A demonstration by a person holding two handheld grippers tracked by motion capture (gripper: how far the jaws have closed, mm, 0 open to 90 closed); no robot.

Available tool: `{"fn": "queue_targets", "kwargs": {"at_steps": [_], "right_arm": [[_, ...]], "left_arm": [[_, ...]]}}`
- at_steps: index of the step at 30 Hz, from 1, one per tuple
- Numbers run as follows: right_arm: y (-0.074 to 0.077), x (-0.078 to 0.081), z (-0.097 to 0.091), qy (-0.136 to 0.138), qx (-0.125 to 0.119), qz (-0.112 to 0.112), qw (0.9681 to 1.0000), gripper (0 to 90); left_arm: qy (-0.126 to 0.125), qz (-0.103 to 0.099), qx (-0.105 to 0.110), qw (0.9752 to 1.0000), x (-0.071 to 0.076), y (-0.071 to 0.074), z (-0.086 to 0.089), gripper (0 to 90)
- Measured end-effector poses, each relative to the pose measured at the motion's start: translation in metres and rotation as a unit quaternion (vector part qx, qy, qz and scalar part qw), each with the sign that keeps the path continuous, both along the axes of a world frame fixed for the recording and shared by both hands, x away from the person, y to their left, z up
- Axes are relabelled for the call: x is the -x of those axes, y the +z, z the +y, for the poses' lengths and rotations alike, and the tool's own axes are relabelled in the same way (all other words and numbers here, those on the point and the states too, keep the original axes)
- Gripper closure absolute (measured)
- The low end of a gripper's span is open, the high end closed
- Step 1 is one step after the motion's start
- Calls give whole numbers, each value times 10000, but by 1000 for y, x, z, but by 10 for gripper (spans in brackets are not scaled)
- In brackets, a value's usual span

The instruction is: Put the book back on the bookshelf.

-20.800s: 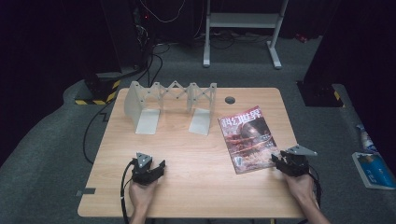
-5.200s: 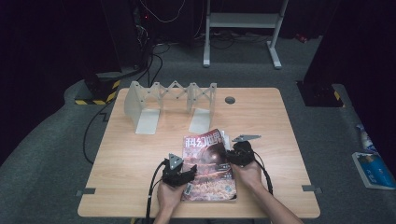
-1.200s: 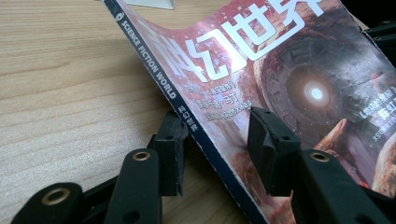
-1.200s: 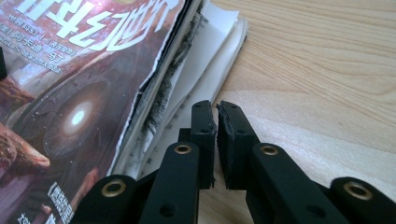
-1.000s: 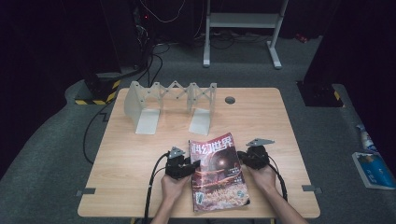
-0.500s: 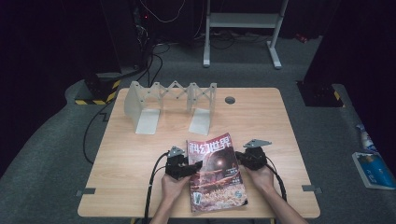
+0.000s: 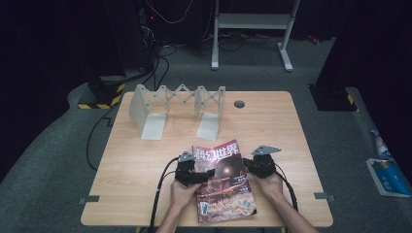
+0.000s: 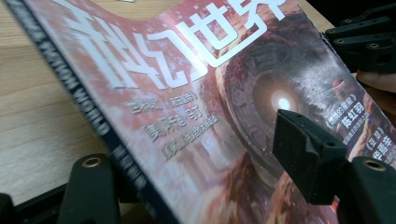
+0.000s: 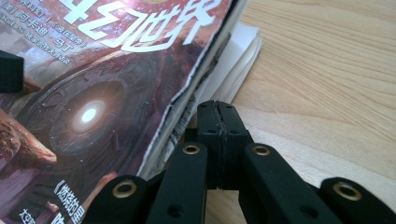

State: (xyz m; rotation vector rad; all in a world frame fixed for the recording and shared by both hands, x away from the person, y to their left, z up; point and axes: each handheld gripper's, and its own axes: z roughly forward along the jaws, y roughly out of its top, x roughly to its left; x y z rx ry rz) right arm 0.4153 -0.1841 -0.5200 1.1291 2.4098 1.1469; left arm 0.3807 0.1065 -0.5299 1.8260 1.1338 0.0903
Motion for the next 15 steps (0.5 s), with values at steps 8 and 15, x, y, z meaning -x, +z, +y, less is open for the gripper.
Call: {"fn": "queue_targets", "kwargs": {"at_steps": [8,15], "right_arm": [[-1,0,4,68,-64,104,9999,894],[0,2,13,191,-74,62,9998,895]], "left_arm": [[-86,76,87,9999,-2,0,-3,312],[-131,105,101,9998,-2,0,-7,309]]}}
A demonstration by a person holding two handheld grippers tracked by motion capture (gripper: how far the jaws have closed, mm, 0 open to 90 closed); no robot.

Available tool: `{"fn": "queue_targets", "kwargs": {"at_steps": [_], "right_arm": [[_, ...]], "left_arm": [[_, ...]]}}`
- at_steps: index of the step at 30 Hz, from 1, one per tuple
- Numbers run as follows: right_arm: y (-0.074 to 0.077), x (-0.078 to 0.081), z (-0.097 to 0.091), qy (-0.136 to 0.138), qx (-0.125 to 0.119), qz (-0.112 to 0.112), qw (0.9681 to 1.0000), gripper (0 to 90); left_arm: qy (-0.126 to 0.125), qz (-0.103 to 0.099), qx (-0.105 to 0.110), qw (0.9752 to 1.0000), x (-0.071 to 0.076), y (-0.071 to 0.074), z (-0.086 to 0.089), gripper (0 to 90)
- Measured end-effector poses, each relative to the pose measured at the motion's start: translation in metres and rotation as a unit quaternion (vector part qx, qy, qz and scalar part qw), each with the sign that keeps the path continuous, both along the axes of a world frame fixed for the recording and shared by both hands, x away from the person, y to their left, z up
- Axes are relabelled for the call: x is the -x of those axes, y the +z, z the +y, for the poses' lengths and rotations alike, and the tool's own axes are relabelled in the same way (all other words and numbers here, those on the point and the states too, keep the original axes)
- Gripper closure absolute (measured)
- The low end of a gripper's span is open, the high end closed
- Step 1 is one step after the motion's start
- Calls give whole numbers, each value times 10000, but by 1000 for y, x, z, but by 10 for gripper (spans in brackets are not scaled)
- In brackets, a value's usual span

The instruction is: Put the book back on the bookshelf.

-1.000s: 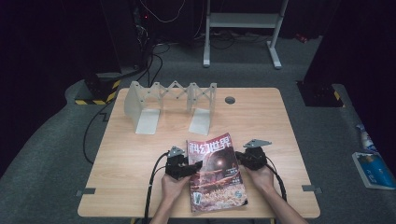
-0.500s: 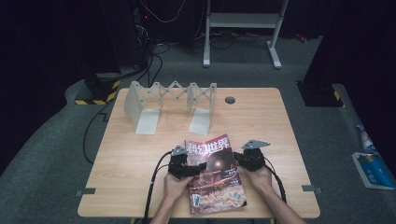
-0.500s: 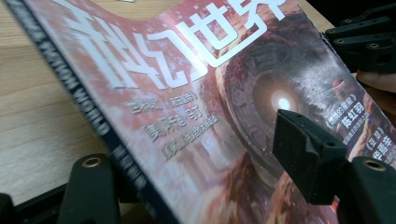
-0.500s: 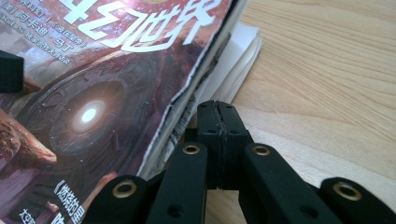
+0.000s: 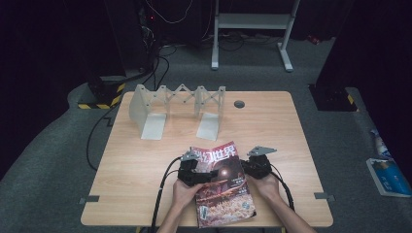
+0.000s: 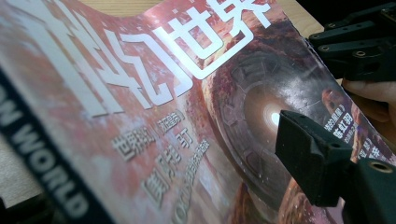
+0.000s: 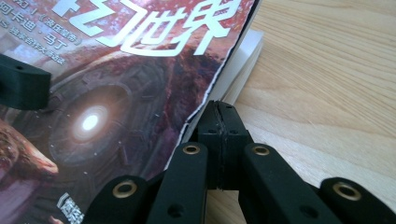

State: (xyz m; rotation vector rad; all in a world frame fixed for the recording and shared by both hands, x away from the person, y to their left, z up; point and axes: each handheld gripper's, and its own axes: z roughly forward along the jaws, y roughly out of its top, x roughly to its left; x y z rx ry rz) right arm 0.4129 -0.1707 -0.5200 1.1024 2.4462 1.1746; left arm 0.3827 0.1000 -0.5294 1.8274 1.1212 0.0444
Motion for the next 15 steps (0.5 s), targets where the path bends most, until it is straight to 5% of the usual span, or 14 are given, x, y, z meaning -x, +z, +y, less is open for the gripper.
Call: {"fn": "queue_targets", "kwargs": {"at_steps": [7,15], "right_arm": [[2,0,2,39,-28,-25,10000,895],[2,1,3,44,-9,5,10000,895]], "left_arm": [[52,6,-61,10000,1,0,-1,339],[300,191,-393,9986,-1,6,-5,539]]}}
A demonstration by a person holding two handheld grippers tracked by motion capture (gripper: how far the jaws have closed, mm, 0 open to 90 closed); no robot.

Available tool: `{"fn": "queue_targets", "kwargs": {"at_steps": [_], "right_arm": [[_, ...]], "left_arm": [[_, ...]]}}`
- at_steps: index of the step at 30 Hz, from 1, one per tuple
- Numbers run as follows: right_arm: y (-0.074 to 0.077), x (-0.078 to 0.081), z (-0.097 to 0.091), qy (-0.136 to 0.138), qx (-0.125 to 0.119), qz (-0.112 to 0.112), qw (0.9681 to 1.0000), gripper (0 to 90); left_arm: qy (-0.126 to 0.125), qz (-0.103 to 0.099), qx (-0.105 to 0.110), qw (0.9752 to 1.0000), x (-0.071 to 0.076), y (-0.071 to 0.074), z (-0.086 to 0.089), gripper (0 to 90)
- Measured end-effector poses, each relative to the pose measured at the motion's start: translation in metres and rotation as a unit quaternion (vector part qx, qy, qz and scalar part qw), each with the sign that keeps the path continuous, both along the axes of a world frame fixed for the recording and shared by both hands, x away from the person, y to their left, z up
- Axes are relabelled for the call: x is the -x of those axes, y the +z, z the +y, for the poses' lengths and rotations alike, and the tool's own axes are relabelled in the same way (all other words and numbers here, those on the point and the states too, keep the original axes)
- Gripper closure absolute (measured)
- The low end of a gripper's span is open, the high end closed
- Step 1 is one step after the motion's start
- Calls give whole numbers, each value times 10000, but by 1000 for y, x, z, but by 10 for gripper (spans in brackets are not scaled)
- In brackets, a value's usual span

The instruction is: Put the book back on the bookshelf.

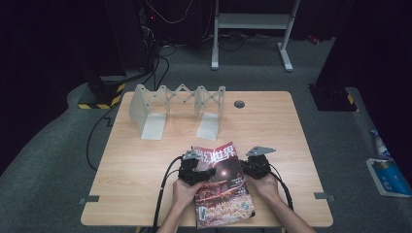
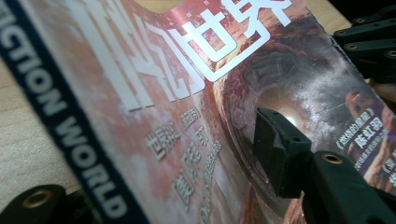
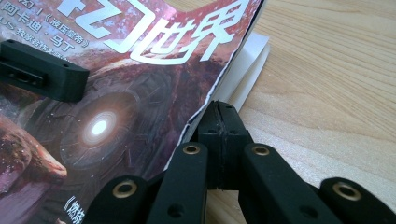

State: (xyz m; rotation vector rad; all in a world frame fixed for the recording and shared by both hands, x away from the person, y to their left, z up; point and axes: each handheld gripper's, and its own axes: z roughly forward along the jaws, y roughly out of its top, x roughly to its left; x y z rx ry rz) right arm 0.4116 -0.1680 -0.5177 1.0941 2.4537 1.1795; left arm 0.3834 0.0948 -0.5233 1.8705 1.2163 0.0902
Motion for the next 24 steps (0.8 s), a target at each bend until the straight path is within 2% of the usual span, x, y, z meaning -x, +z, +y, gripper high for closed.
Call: {"fn": "queue_targets", "kwargs": {"at_steps": [6,9,14,18,24], "right_arm": [[-1,1,-3,-14,-78,9,10000,894],[-1,4,-6,-2,-111,29,9999,894],[-3,6,-10,-14,-160,59,9999,885],[-3,7,-12,-22,-213,79,9997,871],[-3,10,-16,-2,-286,96,9995,848]], "left_arm": [[100,13,99,9999,1,3,1,669],[81,-101,86,9999,2,9,-1,710],[51,-157,36,9999,4,16,-4,744],[46,-181,120,9998,6,21,-4,767],[-75,-290,-49,9995,7,34,-10,784]]}}
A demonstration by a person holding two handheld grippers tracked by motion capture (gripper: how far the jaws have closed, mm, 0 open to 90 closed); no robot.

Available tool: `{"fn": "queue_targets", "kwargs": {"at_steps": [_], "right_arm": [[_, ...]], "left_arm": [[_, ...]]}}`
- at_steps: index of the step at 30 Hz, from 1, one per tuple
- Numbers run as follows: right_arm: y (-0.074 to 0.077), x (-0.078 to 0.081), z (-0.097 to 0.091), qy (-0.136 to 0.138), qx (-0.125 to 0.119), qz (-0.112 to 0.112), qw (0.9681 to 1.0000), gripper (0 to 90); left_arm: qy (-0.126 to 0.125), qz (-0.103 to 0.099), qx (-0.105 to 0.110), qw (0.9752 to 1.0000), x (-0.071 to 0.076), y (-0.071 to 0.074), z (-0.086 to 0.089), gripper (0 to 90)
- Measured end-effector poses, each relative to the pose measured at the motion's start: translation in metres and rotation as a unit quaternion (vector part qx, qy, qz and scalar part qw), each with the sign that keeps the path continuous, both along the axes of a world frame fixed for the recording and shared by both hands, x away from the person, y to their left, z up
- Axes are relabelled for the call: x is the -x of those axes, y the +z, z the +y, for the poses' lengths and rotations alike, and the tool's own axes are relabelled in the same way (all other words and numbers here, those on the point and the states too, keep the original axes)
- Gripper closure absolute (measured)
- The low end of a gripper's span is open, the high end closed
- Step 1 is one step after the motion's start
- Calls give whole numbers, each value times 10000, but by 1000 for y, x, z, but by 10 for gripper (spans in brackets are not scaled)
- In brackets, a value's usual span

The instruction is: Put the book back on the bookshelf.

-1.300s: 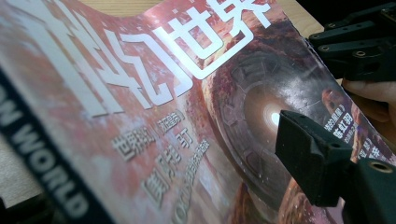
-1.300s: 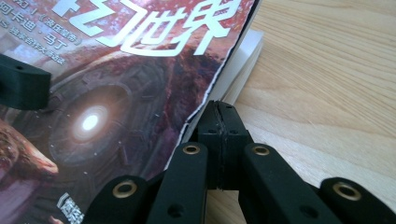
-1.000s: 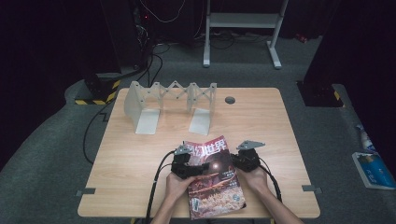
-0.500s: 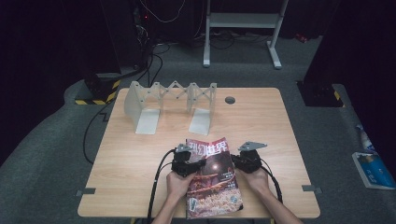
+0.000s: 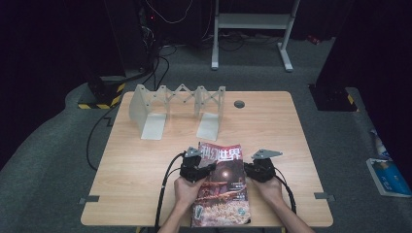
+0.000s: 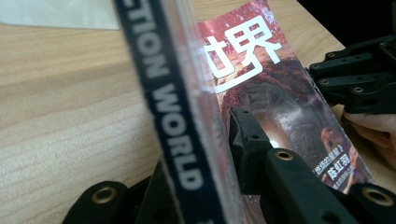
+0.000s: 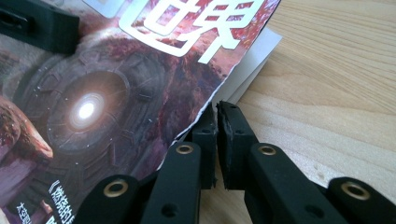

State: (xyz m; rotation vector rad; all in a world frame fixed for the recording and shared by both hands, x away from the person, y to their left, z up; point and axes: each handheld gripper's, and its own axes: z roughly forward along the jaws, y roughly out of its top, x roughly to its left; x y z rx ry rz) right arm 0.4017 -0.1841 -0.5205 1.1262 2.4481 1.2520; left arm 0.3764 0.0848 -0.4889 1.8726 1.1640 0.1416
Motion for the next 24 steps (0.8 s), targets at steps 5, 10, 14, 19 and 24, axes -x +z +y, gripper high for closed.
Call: {"fn": "queue_targets", "kwargs": {"at_steps": [5,10,14,19,24], "right_arm": [[1,2,-4,10,-100,-18,9999,831],[2,4,-8,-4,-186,-23,9998,818],[3,6,-13,-45,-308,-39,9995,809],[4,8,-18,-73,-291,-87,9995,796],[5,9,-27,-154,-182,-180,9996,788]], "left_arm": [[-120,-86,-93,9998,0,10,-3,791],[-232,-169,-186,9994,2,21,-7,797],[-370,-320,-315,9983,4,31,-10,804],[-528,-399,-402,9970,5,42,-14,808],[-652,-507,-500,9953,7,55,-18,809]]}}
